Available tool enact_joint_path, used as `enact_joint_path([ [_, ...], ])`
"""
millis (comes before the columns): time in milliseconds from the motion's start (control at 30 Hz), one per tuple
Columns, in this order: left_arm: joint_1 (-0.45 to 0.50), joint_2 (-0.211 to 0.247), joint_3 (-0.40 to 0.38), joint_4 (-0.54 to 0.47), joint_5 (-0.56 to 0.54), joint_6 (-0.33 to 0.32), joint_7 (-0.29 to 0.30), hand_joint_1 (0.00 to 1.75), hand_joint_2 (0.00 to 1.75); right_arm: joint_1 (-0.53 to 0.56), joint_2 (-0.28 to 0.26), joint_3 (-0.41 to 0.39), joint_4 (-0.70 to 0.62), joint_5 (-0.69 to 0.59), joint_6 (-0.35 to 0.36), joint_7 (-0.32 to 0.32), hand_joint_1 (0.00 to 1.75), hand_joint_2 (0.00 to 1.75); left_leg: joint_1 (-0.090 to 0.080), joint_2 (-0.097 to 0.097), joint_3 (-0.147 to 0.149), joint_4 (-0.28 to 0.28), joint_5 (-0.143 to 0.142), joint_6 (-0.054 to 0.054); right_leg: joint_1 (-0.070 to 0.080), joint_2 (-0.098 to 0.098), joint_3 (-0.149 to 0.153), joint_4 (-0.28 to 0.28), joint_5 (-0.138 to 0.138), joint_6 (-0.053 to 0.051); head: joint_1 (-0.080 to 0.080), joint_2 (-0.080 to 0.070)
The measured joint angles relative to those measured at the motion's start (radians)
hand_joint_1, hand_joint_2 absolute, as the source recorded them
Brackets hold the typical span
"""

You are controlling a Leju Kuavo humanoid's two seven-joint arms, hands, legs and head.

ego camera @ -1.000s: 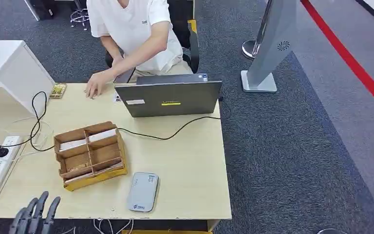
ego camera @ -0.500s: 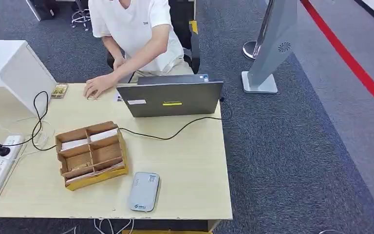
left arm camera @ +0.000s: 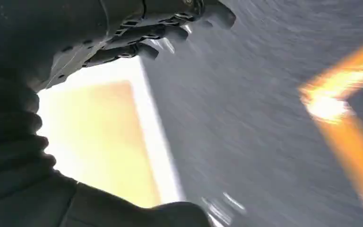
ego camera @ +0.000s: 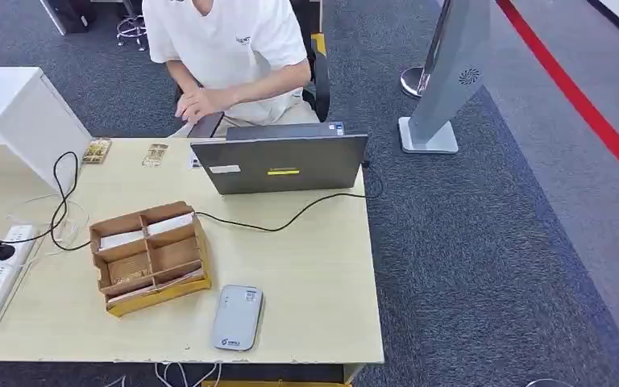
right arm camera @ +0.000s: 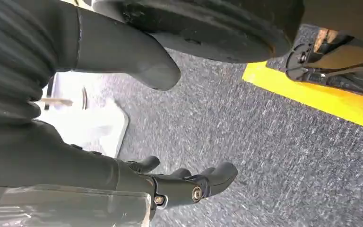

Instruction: Pass the card to the sensor for recognition and then transmit it.

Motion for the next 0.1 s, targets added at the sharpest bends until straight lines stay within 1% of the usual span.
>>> enact_joint_path([
  [33,-0.009,-0.013,0.040,0.007,0.043,0.020,0.001,0.00,1.75,-0.001,-0.001,0.010,0.000,0.009,0.004,0.001,0.00,1.75,0.000,0.000,0.000,0.000,0.000,0.000,0.000,0.000,0.000,0.000,0.000,0.000,0.001,0.000],
  [100,-0.020,-0.033,0.101,0.016,0.069,0.038,0.003,0.00,1.75,-0.004,-0.003,0.023,0.000,0.024,0.012,0.003,0.00,1.75,0.000,0.000,0.000,0.000,0.000,0.000,0.000,0.000,0.000,0.000,0.000,0.000,0.000,0.000],
])
